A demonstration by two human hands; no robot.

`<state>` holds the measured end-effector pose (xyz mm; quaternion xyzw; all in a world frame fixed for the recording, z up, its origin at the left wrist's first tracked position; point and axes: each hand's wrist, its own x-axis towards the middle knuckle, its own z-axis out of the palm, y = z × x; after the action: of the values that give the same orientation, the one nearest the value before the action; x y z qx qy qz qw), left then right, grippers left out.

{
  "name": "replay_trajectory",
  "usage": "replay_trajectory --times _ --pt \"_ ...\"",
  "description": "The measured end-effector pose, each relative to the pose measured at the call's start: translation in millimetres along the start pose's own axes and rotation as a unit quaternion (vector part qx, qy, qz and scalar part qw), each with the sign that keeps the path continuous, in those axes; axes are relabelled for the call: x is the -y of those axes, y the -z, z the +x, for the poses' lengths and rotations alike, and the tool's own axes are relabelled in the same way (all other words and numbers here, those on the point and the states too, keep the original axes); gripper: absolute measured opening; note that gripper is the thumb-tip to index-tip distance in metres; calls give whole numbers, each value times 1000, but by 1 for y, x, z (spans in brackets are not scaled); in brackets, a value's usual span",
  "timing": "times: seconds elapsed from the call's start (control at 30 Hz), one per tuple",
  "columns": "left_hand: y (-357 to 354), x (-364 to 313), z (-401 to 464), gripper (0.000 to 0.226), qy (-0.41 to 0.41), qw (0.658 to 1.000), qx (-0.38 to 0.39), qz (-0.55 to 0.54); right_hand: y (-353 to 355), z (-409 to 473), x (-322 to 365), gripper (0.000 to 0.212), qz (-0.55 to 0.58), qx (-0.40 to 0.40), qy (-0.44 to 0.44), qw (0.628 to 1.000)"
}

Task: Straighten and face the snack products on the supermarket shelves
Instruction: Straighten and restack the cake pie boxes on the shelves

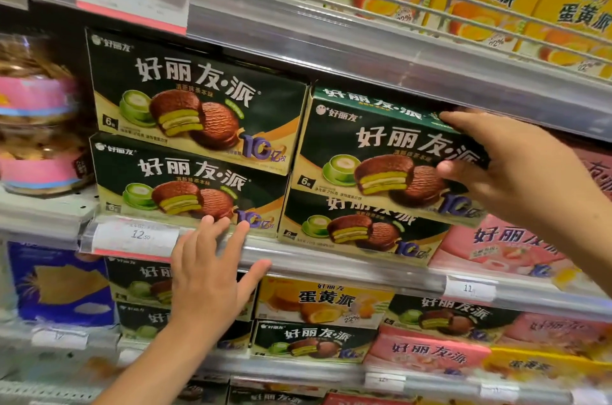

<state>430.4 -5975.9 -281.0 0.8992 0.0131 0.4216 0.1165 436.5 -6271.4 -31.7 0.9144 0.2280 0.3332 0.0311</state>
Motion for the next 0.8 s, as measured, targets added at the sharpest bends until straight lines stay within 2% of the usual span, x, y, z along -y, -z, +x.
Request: replay_trajectory --times 0.33,0.8 --pt "-4 0 -2 63 -13 999 -35 4 -20 31 -8 54 -47 56 -55 996" --pt "-5 0 -3 66 -10 1000 -17 -1 -26 33 -6 54 1 34 -58 998"
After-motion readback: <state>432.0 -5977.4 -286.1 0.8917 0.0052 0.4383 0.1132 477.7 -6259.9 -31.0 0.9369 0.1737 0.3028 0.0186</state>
